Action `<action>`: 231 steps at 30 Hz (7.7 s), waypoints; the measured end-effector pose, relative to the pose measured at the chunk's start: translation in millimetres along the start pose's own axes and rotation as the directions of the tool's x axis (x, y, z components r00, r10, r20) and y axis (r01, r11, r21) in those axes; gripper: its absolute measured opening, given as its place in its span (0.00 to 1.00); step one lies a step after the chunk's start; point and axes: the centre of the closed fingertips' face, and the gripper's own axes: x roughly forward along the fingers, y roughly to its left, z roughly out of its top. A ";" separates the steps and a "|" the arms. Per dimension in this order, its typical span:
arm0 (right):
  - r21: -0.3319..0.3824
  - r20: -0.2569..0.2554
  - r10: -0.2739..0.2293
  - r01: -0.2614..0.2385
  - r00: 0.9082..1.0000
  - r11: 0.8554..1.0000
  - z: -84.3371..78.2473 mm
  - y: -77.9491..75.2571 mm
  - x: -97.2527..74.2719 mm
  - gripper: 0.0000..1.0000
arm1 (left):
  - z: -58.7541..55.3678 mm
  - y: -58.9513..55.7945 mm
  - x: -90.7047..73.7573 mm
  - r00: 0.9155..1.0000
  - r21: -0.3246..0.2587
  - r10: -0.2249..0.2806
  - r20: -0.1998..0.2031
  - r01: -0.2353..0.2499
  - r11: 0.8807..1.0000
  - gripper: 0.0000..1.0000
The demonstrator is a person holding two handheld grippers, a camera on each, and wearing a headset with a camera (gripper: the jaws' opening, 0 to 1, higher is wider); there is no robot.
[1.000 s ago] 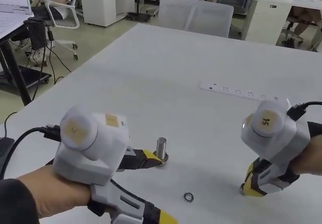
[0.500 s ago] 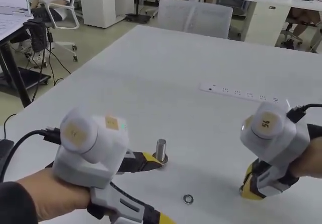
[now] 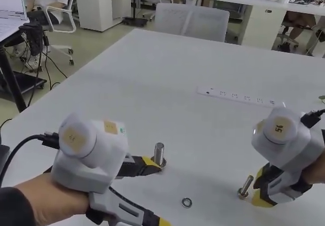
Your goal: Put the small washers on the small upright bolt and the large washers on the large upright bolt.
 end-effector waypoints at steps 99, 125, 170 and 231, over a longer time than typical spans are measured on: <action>-0.248 0.008 0.091 -0.086 0.996 0.965 109.2 66.2 42.7 0.15 | 7.3 2.9 -9.5 0.999 0.002 0.018 0.050 -0.019 1.000 0.79; -0.235 -0.002 0.083 -0.081 0.997 0.969 102.7 64.2 38.2 0.13 | 5.9 1.7 -7.8 0.999 0.004 0.010 0.043 -0.010 1.000 0.79; -0.008 -0.008 -0.003 0.003 1.000 1.000 -3.8 47.3 -31.6 0.13 | 9.4 -3.7 -5.6 0.999 0.026 -0.010 0.040 0.009 1.000 0.79; -0.110 -0.044 -0.029 0.024 0.999 0.994 30.8 -4.3 -36.6 0.13 | 3.5 0.6 -8.1 0.999 0.000 0.002 0.035 -0.002 1.000 0.78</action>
